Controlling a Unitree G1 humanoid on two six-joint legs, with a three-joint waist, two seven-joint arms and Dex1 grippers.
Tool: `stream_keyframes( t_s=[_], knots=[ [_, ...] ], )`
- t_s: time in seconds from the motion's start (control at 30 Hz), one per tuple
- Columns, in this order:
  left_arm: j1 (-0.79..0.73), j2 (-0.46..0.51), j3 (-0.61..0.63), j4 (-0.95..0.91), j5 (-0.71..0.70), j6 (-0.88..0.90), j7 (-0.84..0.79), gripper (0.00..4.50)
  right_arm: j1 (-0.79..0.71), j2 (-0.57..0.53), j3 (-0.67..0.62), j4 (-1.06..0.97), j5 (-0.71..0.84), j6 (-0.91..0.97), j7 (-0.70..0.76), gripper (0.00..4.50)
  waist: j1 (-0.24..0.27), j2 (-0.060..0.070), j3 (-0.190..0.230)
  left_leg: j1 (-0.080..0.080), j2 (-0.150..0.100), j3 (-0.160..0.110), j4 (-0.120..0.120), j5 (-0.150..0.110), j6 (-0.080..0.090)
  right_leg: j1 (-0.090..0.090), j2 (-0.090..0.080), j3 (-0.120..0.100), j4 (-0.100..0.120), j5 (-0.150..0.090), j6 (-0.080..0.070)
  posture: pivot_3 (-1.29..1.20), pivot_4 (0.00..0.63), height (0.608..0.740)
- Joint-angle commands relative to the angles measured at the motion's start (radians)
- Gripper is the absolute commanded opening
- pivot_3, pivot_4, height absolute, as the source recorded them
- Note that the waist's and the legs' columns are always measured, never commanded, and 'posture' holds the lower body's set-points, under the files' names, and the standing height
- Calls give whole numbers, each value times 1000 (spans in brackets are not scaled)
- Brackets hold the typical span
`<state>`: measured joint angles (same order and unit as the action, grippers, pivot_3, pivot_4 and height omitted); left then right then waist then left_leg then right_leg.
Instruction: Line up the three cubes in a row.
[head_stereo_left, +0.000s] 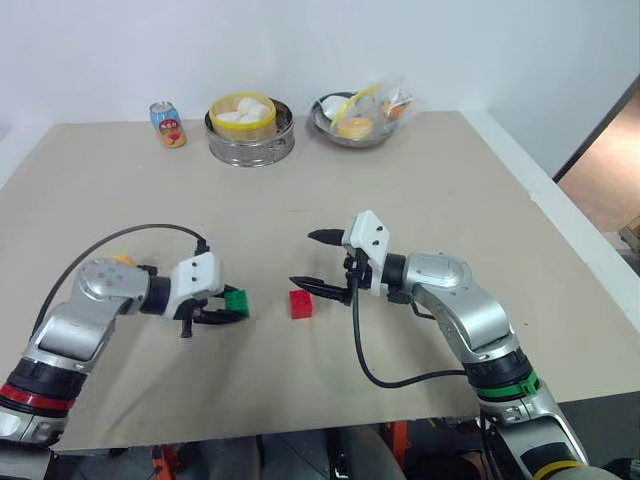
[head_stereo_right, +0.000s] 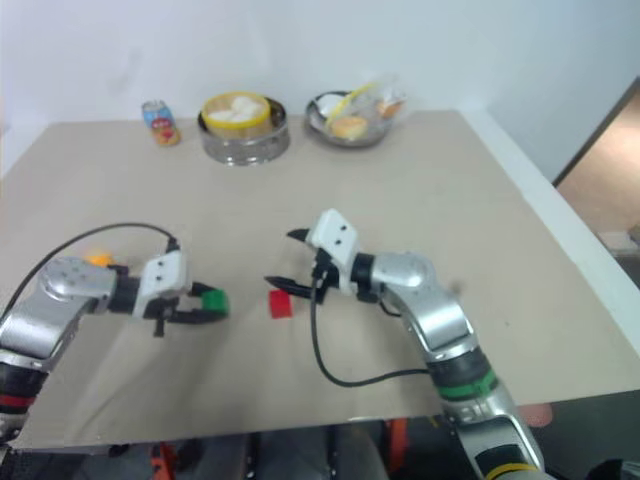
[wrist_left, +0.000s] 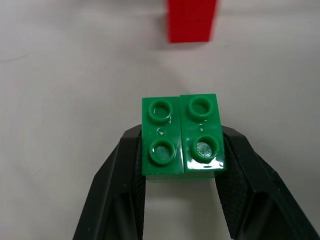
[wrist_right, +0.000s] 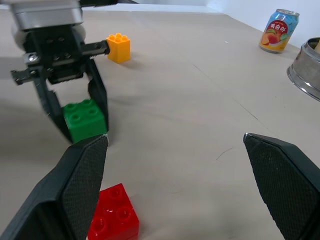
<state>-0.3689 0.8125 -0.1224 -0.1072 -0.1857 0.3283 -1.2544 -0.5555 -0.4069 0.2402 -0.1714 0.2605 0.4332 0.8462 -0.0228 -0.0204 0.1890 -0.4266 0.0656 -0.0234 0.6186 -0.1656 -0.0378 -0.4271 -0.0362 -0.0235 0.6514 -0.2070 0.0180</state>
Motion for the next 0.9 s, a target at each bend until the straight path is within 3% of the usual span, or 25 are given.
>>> stream_keyframes(
  t_s=[0.03,0.4,0.9],
  knots=[
    [-15,-4,-6,-47,-21,25,10,1333,0,7,-11,-52,18,2,-1,4500,0,0,0,0,0,0,0,0,0,0,0,0,0,0,0,0,150,740],
    [-37,-33,-48,-22,-13,-10,-7,1333,34,-26,-3,-112,120,20,132,4500,0,0,0,-1,0,0,0,0,1,-1,1,1,0,0,0,0,150,740],
    [-75,6,-42,86,-18,-56,-69,1333,19,-45,13,-63,94,-42,189,4500,0,0,0,0,0,1,0,0,1,-1,1,1,0,0,0,0,150,740]
  ],
)
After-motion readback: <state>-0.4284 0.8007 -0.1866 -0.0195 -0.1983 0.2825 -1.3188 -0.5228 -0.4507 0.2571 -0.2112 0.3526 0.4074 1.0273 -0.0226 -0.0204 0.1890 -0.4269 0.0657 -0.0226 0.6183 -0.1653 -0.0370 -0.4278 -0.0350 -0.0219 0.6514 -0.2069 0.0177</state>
